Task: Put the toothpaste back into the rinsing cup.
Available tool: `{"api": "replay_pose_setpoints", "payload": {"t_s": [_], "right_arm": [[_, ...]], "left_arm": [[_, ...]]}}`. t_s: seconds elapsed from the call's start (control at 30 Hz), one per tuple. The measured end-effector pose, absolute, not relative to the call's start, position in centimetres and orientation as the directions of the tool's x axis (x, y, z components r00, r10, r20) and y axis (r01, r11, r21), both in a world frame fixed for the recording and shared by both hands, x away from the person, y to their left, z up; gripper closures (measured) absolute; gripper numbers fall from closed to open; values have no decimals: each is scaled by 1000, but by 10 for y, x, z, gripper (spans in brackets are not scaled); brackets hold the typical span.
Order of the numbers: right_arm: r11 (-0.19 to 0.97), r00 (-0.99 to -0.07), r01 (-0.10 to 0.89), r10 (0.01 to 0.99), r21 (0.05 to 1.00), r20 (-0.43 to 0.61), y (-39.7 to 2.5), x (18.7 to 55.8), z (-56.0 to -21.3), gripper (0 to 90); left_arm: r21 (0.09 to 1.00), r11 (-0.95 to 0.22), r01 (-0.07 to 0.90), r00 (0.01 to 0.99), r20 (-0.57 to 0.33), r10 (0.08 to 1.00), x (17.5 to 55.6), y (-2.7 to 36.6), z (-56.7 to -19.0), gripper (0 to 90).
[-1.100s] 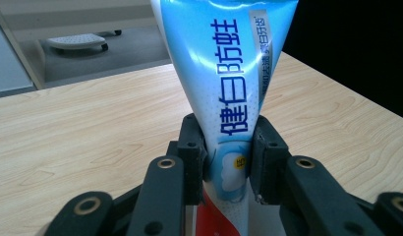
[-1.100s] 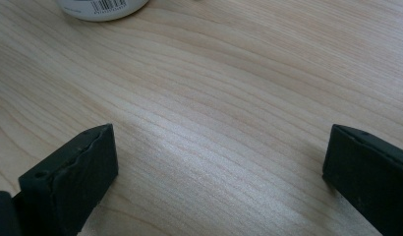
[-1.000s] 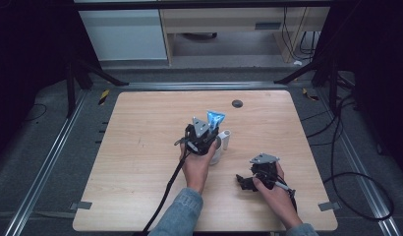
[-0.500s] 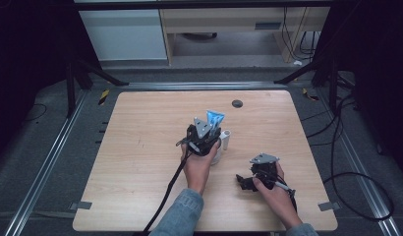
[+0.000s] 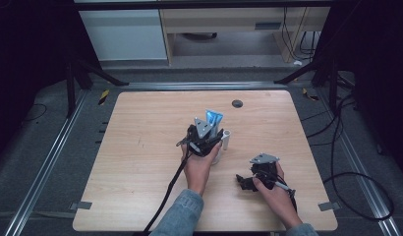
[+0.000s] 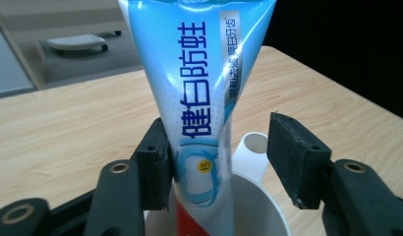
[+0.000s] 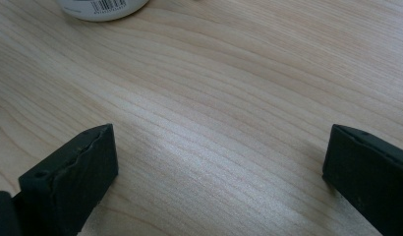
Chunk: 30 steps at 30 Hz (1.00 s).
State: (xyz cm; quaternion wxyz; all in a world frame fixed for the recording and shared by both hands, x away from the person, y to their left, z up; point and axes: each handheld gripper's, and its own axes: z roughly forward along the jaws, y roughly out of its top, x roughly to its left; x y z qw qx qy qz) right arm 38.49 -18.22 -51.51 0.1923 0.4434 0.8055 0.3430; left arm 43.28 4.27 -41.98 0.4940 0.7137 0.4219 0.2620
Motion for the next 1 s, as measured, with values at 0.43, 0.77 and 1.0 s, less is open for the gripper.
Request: {"api": "replay_pose_setpoints", "payload": {"t_s": [0.43, 0.77, 1.0], "right_arm": [[372, -533, 582, 846, 723, -6, -182, 385, -515, 3], [371, -532, 583, 847, 723, -5, -182, 385, -515, 3], [371, -532, 583, 847, 723, -6, -182, 385, -515, 3]], "left_arm": [[928, -161, 337, 509, -35, 860, 431, 42, -418, 347], [916, -177, 359, 525, -41, 850, 431, 41, -412, 190], [903, -208, 377, 528, -25, 849, 429, 36, -410, 117]]}}
